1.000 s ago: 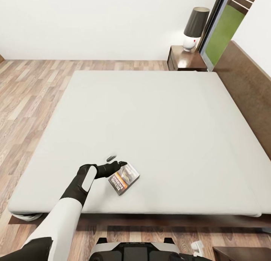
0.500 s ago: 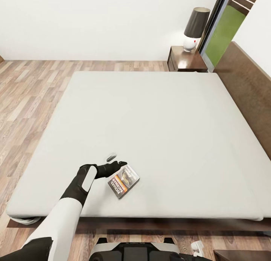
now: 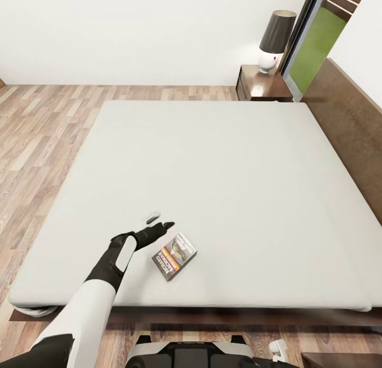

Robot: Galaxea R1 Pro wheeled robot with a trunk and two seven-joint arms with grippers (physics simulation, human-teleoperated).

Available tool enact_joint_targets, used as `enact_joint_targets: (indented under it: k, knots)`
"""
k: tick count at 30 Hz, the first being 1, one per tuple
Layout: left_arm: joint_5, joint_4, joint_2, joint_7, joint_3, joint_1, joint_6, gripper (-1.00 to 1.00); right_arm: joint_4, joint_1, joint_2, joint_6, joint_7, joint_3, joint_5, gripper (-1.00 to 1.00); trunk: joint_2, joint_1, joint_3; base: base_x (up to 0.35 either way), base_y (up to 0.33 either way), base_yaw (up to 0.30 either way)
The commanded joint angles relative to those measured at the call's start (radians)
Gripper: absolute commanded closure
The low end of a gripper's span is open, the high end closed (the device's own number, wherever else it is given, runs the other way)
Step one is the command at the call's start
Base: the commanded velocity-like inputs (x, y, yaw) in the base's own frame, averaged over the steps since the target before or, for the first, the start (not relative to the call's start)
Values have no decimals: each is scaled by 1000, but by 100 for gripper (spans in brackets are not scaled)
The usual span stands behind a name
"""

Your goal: In the bedroom, move the book from the bed onto either nightstand, and place the two sandals side by side next to the bed.

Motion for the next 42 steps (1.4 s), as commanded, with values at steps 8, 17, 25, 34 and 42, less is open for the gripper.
enact_joint_targets:
  k: [8,17,25,34,42]
  knots:
    - [3,11,-1,-2,4,0,-2,-100,-1,0,-2,9,0,5,-10,-100,-58,31,-26,0,0,0]
    - [3,12,-1,-2,4,0,-2,-100,-1,0,-2,9,0,5,-10,-100,-121,66,-55,0,0,0]
    - [3,12,-1,-2,4,0,-2,-100,-1,0,-2,9,0,5,-10,-100,-177,96,-80,0,0,0]
    - [3,12,0,-2,6,0,-2,-100,-1,0,-1,10,0,5,-10,-100,-240,131,-108,0,0,0]
    - [4,12,0,-2,6,0,-2,-100,-1,0,-2,10,0,5,-10,-100,-296,162,-133,0,0,0]
